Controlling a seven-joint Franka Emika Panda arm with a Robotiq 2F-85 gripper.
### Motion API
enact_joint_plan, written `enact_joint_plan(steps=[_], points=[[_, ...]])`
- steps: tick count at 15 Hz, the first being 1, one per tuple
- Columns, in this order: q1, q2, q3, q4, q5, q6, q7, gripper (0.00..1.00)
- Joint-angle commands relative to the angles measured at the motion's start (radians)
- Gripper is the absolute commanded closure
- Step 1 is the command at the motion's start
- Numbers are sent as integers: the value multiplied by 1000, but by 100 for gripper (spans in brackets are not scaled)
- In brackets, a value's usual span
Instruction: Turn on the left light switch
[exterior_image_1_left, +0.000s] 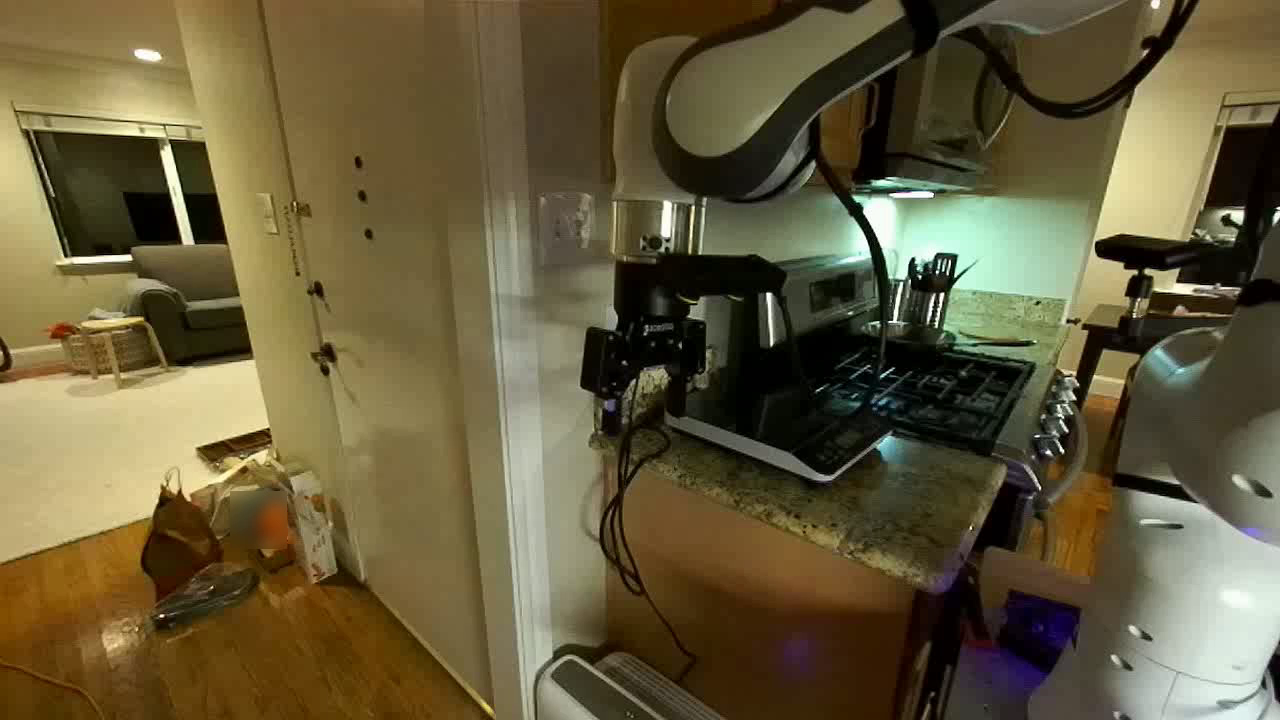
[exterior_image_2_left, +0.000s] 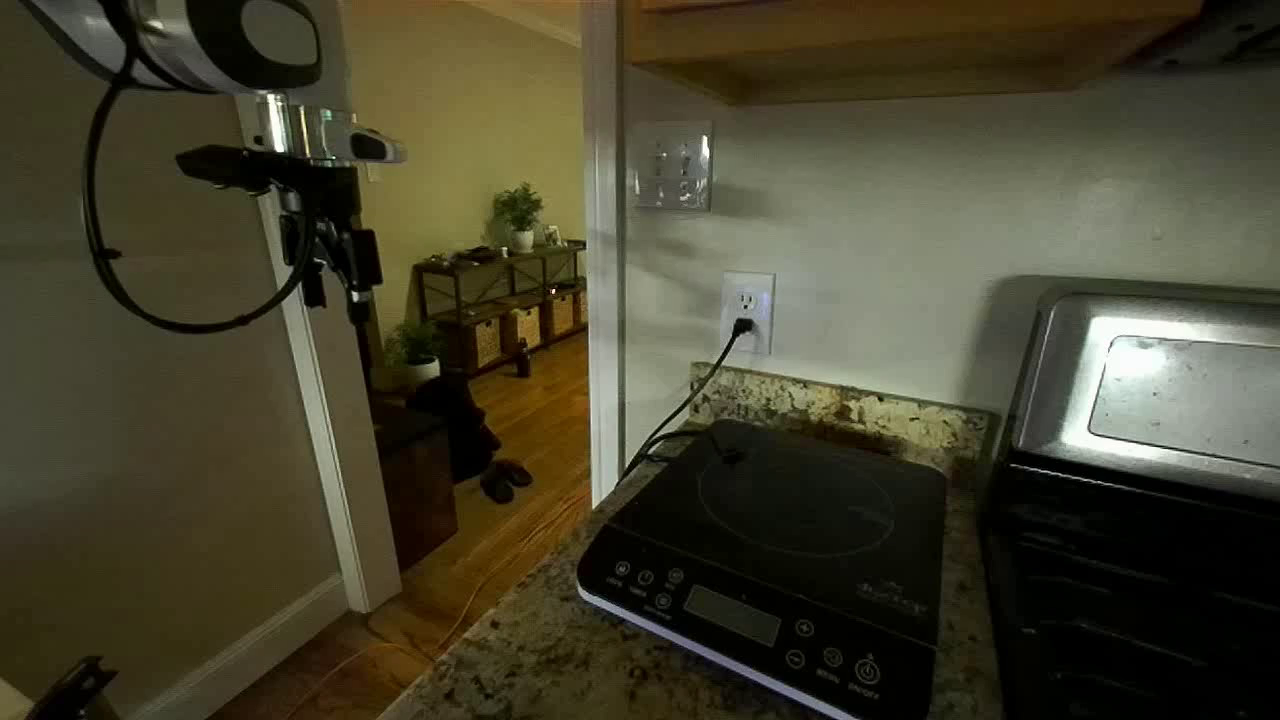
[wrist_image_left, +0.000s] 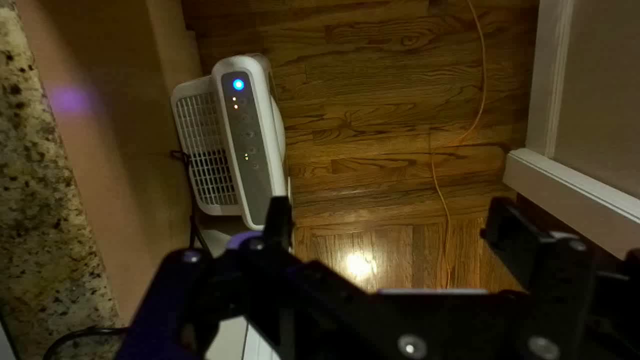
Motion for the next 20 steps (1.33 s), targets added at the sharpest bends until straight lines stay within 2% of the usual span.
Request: enact_joint_plan(steps=[1,18,20], points=[[12,1,-11,1,-4,-1,3,0],[12,1,-11,1,-4,-1,3,0],[-6,14,-15,22,-32,20,24,0]])
